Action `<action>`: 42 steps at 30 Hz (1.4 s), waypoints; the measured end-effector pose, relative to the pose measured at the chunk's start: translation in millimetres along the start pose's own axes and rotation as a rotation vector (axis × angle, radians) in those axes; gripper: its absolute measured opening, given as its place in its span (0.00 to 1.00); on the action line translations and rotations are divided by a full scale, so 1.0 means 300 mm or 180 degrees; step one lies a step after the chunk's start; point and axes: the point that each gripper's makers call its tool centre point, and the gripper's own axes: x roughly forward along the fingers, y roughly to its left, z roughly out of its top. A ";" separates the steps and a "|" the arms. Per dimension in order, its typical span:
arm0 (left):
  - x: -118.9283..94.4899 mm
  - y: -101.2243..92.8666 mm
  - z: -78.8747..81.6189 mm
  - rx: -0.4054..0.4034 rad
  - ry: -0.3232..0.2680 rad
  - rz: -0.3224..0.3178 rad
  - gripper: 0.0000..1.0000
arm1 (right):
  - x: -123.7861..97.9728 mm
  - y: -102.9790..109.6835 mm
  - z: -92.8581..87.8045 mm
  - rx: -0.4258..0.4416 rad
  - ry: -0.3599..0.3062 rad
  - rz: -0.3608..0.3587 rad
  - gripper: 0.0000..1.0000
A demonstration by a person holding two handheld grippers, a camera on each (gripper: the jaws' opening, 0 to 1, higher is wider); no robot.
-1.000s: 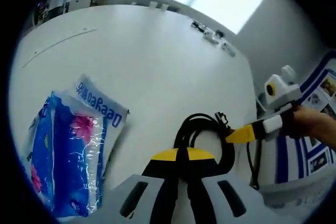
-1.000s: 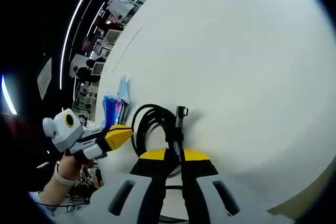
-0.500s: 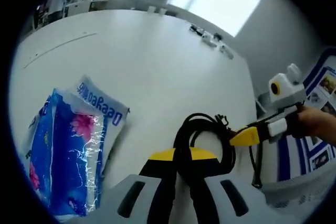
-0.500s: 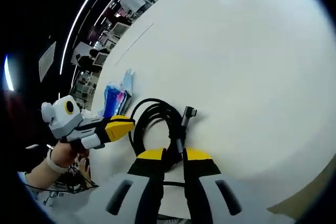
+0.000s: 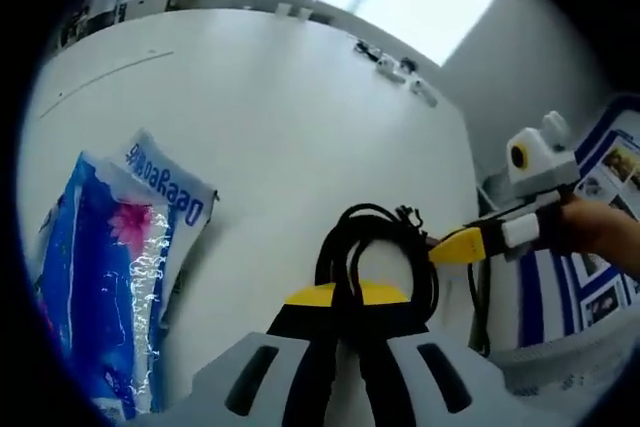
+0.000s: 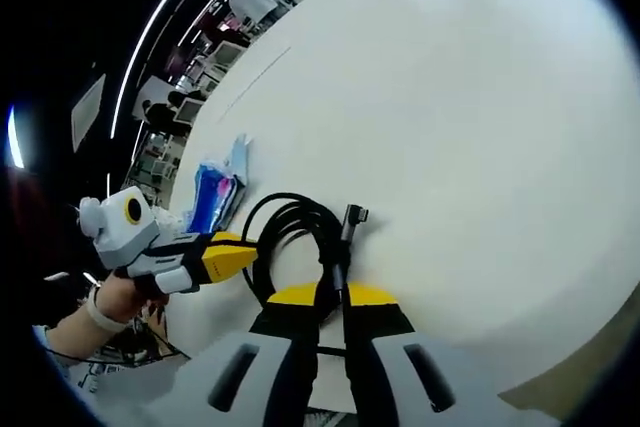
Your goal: Arrange the tabletop items into an orderly group along one side of the table until the central work area is clear of visible clutter.
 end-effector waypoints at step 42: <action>-0.570 0.160 0.066 0.0012 -0.1446 0.0781 0.18 | -0.198 0.459 0.230 -0.2289 -0.0462 0.0949 0.31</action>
